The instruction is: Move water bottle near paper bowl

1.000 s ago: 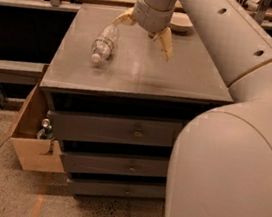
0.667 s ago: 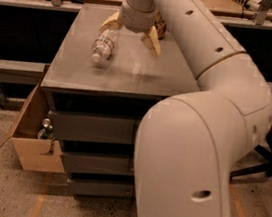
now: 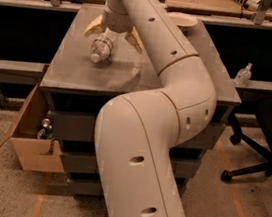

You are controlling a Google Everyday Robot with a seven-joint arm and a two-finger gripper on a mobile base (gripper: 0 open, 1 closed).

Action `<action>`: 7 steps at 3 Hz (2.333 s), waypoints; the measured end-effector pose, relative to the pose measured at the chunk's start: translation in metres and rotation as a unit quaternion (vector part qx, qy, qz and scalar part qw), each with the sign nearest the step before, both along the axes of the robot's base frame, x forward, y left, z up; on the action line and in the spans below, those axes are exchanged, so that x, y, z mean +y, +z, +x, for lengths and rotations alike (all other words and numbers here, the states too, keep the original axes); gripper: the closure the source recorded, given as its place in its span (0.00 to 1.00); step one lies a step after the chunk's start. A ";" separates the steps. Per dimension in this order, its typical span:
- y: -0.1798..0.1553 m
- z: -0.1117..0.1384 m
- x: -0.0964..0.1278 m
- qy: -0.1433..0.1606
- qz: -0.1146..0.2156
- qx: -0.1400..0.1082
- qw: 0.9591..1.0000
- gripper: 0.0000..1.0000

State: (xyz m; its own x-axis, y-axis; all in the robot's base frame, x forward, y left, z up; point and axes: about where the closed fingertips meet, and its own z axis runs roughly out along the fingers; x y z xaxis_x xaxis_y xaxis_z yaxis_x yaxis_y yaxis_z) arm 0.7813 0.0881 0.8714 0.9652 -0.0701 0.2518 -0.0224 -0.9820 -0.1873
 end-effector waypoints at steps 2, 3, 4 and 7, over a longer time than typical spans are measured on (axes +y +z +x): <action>-0.026 0.016 0.028 0.043 -0.015 -0.003 0.999 0.18; -0.029 0.020 0.032 0.050 -0.037 -0.010 0.998 0.50; -0.019 0.022 0.027 0.037 -0.045 -0.020 0.998 0.73; 0.083 0.004 -0.142 -0.233 0.116 -0.064 0.963 1.00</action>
Offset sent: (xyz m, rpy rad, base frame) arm 0.0342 0.0254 -0.0221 -0.1024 0.0902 0.1248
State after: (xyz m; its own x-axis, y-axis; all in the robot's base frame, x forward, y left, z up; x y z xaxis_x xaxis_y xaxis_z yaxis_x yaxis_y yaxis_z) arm 0.7851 -0.0537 0.9540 0.7773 -0.5571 0.2924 -0.4123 -0.8021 -0.4321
